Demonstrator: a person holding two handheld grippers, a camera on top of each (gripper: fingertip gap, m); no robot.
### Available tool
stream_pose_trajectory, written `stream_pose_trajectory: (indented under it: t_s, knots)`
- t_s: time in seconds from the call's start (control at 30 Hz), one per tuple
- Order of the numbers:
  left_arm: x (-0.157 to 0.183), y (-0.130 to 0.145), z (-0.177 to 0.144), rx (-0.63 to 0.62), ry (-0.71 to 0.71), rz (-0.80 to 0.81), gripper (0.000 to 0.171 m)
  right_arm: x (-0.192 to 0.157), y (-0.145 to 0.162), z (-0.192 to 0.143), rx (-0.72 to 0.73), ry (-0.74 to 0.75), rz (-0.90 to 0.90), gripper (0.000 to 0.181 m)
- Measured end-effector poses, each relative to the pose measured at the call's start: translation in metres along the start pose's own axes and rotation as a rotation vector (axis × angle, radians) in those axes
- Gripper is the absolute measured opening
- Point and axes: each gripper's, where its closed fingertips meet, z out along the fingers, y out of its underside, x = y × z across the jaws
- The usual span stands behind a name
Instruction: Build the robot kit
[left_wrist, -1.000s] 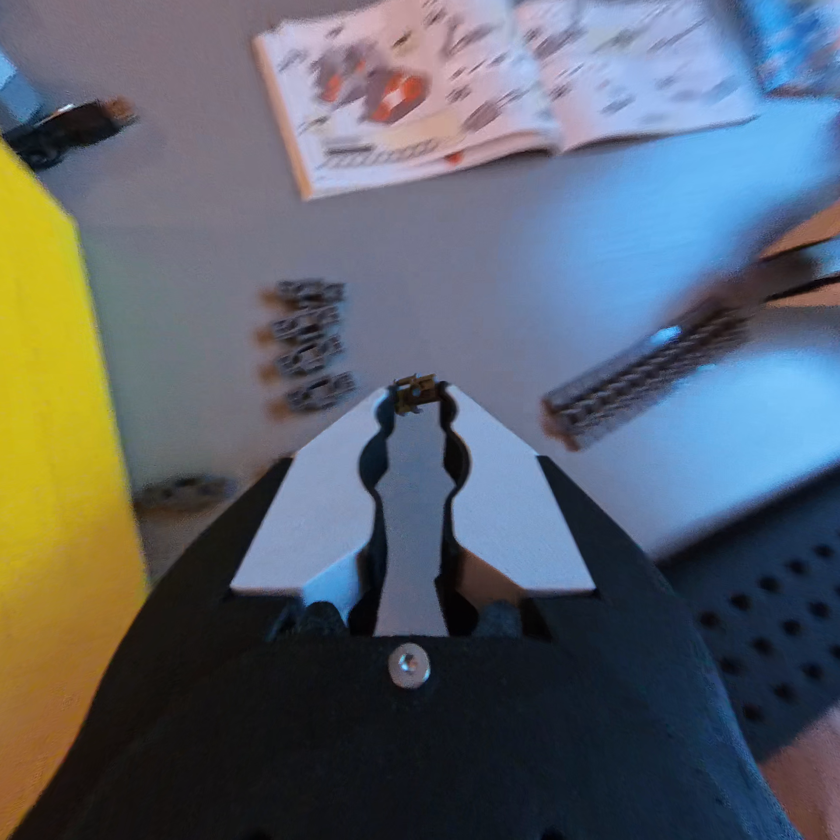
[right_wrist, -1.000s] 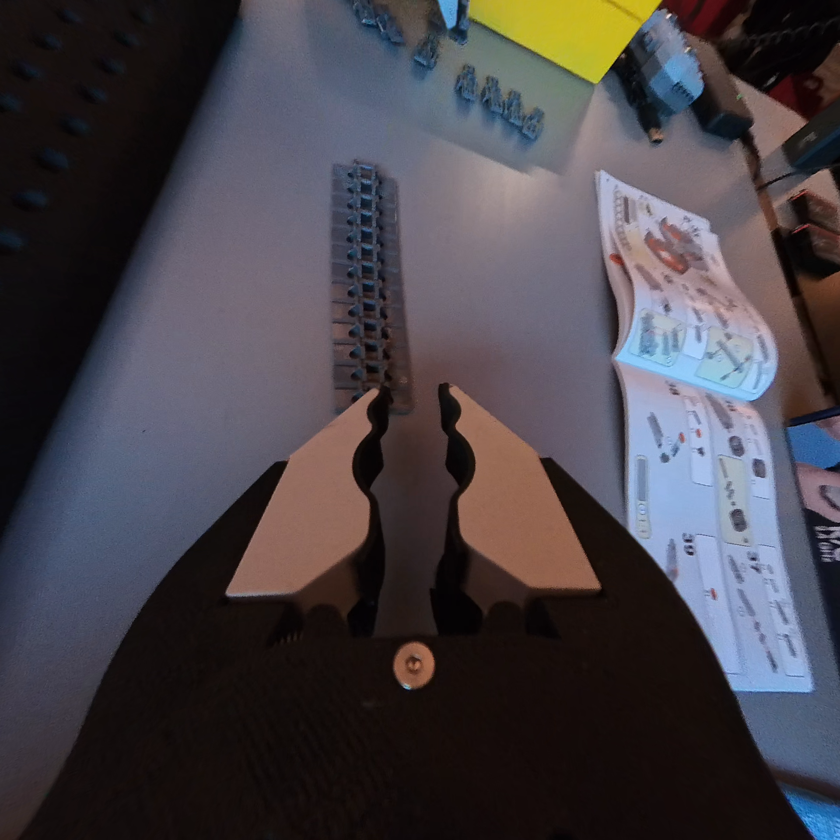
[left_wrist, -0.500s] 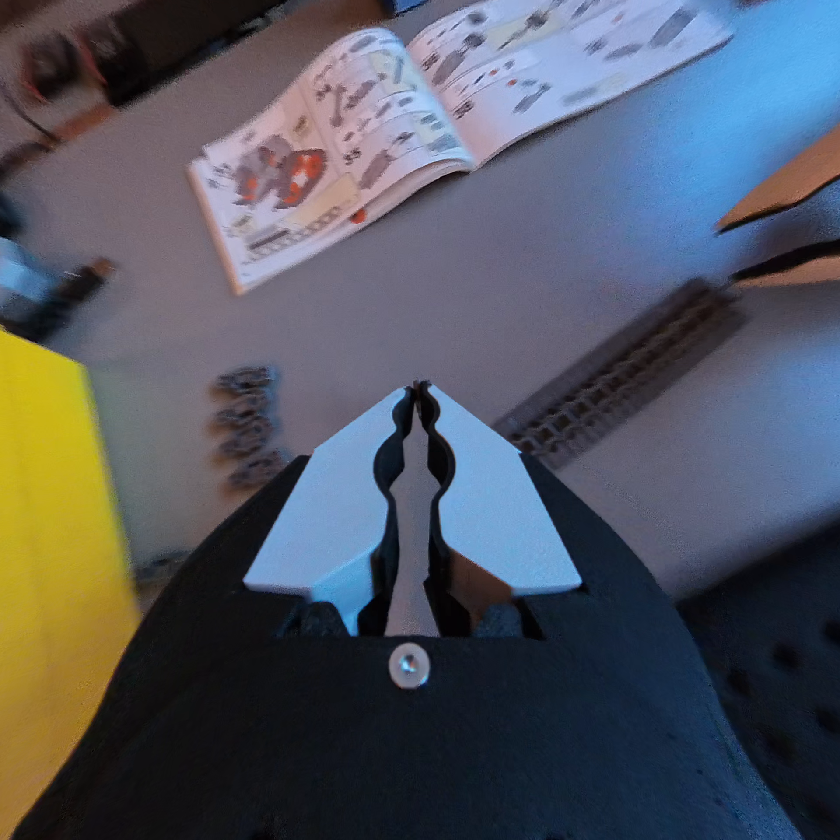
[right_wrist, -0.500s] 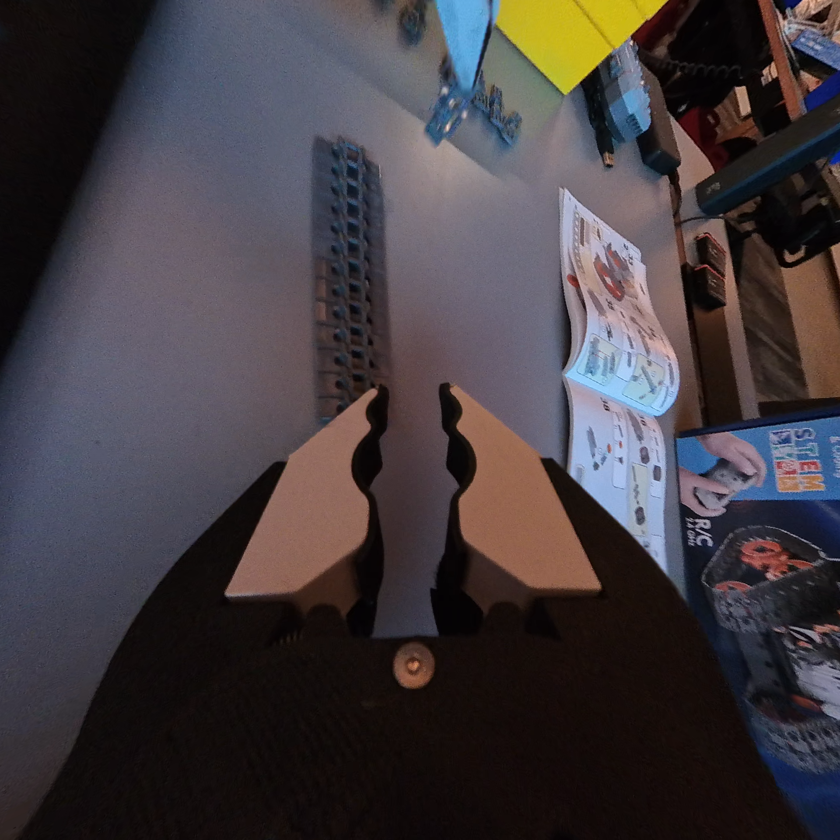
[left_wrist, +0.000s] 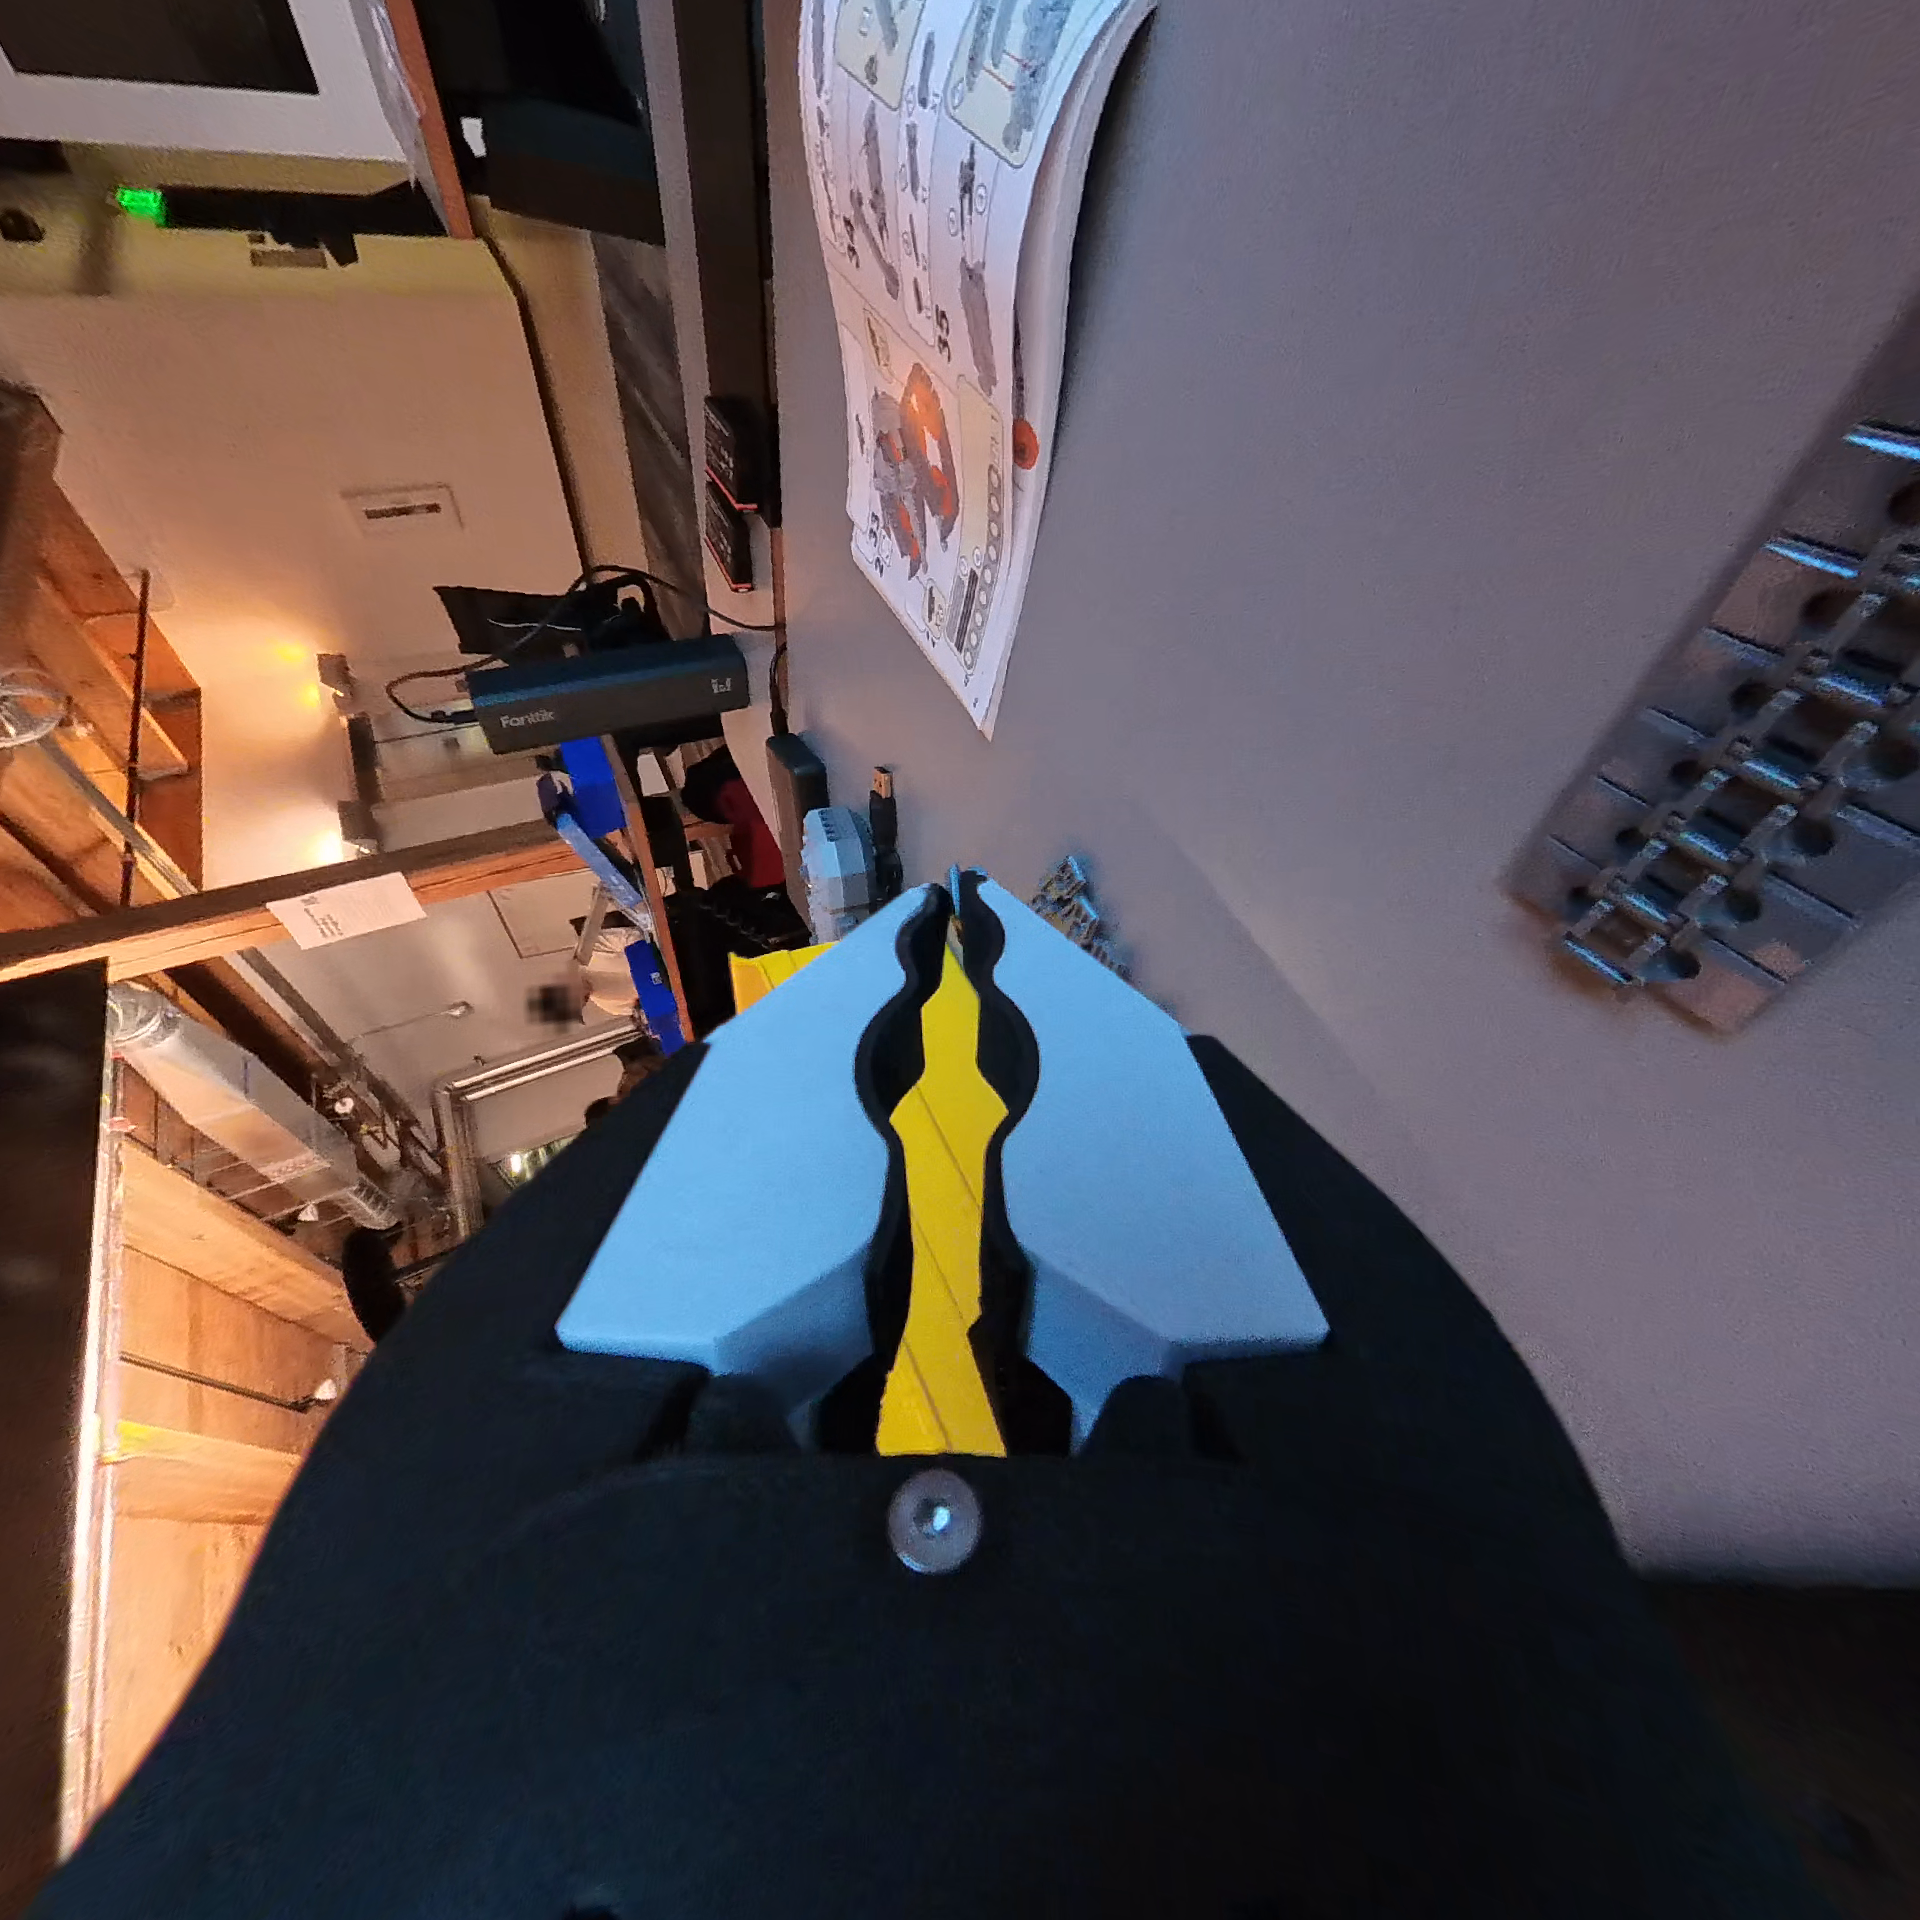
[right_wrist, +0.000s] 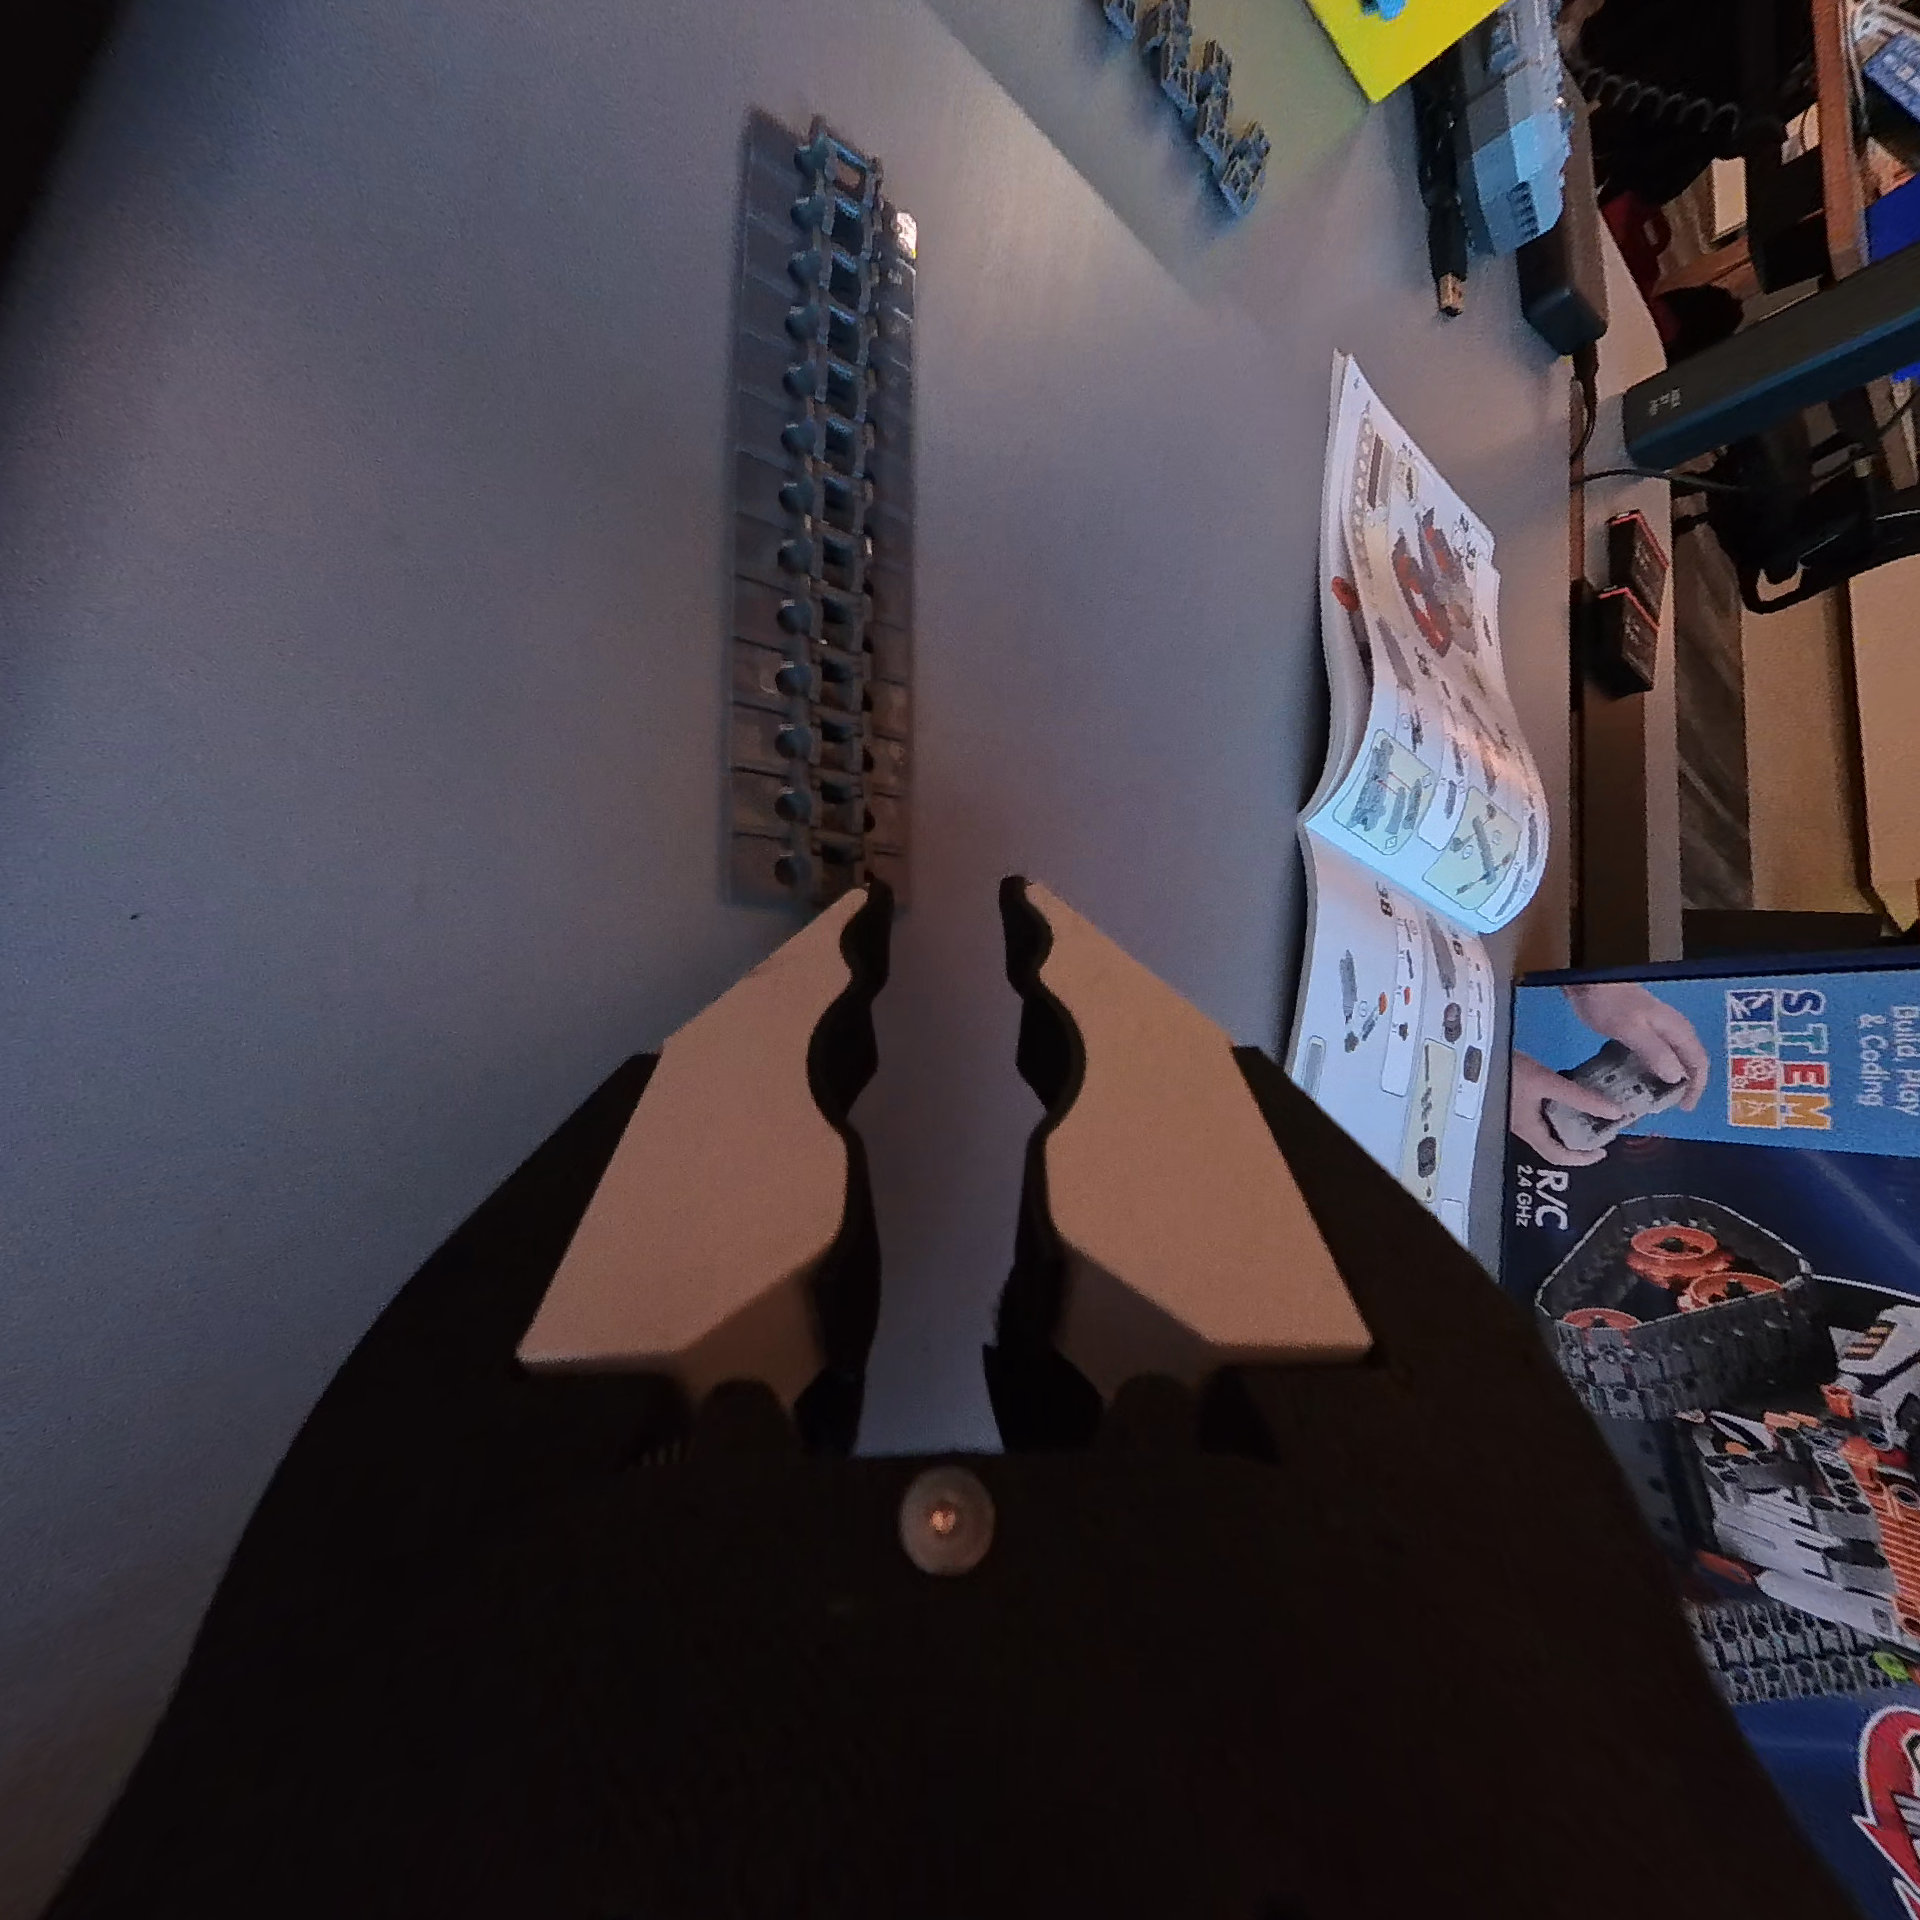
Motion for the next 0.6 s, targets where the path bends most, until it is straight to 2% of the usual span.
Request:
stream_pose_trajectory:
  t_s: [0.3,0.4,0.53,0.6]
  knots:
    - [-0.001,0.008,0.000,0.060,0.061,-0.133,0.000,-0.001,0.003,0.001,-0.006,-0.006,-0.007,0.020]
    - [0.003,-0.001,-0.006,0.188,0.185,-0.307,0.000,-0.001,0.004,0.001,-0.011,-0.004,-0.015,0.019]
    - [0.004,-0.032,-0.036,0.506,0.500,-0.666,0.000,0.001,0.003,0.000,-0.010,0.007,-0.024,0.019]
    - [-0.003,-0.040,-0.050,0.631,0.606,-0.789,0.000,0.001,0.003,-0.001,-0.011,0.010,-0.025,0.019]
